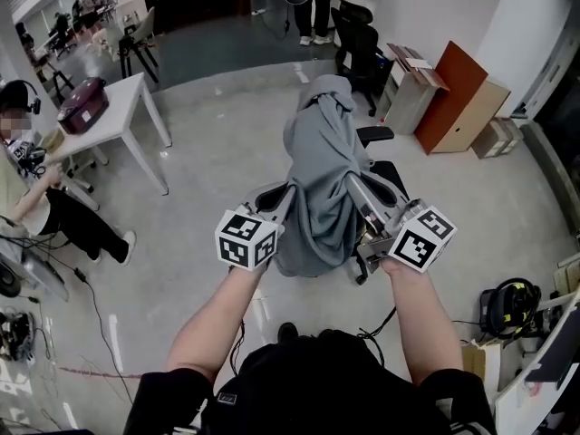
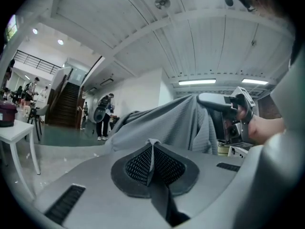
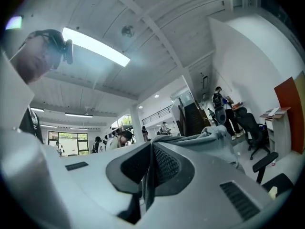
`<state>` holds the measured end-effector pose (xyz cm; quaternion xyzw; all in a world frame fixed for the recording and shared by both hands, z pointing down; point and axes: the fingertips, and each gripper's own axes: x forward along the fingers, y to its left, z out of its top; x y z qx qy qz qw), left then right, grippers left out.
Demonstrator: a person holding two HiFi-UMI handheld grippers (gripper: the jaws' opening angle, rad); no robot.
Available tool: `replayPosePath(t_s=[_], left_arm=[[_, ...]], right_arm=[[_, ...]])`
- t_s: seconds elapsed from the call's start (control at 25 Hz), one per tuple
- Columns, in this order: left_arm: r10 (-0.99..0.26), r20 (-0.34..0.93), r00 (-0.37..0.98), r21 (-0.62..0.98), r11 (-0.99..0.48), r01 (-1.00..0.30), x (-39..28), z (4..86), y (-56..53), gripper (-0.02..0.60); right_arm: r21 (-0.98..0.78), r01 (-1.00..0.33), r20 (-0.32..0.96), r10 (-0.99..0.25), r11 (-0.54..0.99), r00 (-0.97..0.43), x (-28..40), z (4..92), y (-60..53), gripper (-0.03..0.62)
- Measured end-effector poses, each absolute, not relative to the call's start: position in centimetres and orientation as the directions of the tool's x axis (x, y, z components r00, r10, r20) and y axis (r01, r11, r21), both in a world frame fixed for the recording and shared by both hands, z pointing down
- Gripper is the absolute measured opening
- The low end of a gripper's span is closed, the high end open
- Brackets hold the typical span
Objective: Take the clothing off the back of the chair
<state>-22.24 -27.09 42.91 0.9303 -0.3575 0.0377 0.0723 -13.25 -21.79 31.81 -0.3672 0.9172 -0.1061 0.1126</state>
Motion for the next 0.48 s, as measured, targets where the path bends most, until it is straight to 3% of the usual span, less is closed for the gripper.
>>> replayPosePath(t_s=[0.48], left_arm=[[-0.621, 0.080, 0.779, 0.053, -0.778, -0.626, -13.8, 39.4, -18.6, 0.006]], right_arm=[[-0.225, -0.651, -0.243, -0.688, 0.725, -0.683, -6.2, 26.9, -8.2, 0.023]])
